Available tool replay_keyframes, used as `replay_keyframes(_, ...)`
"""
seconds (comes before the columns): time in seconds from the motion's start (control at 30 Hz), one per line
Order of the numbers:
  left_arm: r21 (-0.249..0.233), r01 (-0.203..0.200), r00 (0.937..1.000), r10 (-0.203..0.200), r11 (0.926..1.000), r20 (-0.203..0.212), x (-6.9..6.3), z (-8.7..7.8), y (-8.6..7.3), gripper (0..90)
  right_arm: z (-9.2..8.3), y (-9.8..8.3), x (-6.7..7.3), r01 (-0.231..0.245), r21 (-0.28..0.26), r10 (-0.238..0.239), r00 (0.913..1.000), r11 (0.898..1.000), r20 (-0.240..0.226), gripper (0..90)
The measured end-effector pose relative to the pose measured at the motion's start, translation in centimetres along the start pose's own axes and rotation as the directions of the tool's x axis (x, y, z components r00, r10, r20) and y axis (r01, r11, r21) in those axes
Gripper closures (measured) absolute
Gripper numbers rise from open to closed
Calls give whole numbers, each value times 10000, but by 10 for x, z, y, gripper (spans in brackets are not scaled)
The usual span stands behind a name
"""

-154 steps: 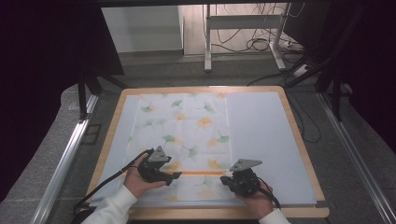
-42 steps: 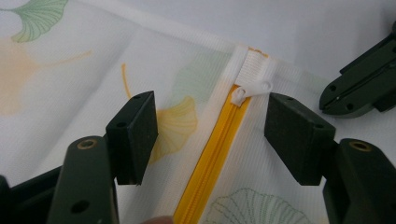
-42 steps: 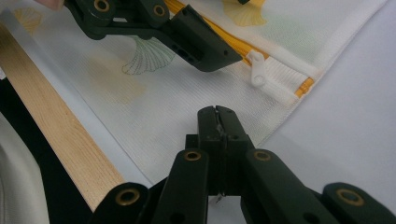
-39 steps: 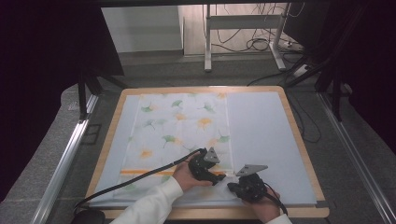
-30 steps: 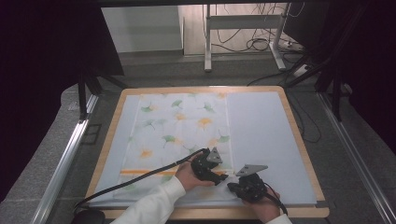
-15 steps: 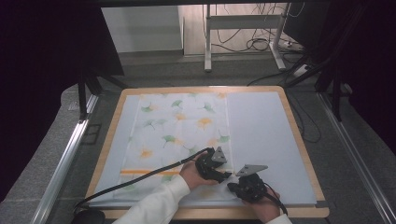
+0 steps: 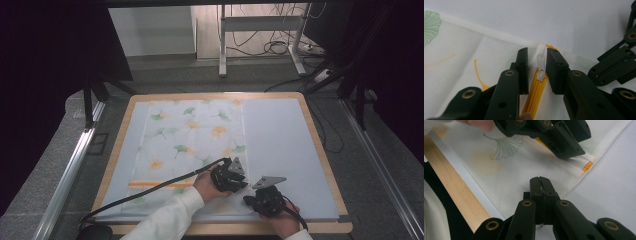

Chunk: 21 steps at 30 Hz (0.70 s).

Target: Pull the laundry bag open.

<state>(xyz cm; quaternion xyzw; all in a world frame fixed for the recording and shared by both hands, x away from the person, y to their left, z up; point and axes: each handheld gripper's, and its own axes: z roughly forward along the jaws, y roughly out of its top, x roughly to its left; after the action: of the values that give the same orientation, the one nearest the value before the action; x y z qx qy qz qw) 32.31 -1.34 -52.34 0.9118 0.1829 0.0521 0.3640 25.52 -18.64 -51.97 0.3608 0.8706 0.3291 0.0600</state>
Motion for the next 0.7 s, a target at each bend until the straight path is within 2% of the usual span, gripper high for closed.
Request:
replay_keyframes(0.2, -73, 287, 9995, -286, 9996, 153, 2, 3, 2, 785, 0, 0, 0, 46, 4, -46, 10000, 10000, -2, 890)
replay_keyframes(0.37, 60, 142, 9999, -142, 9999, 68, 1, 4, 4, 794, 1, 1, 0, 65, 15, -65, 10000, 10000, 11, 890)
replay_keyframes(0.47, 17, 241, 9997, -241, 9997, 99, 0, 4, 4, 832, 1, 1, 1, 84, 21, -84, 10000, 10000, 44, 890)
replay_keyframes(0.7, -38, 314, 9995, -314, 9995, -20, -2, 4, 4, 836, 6, 8, 1, 89, -38, -88, 9994, 10000, 339, 890)
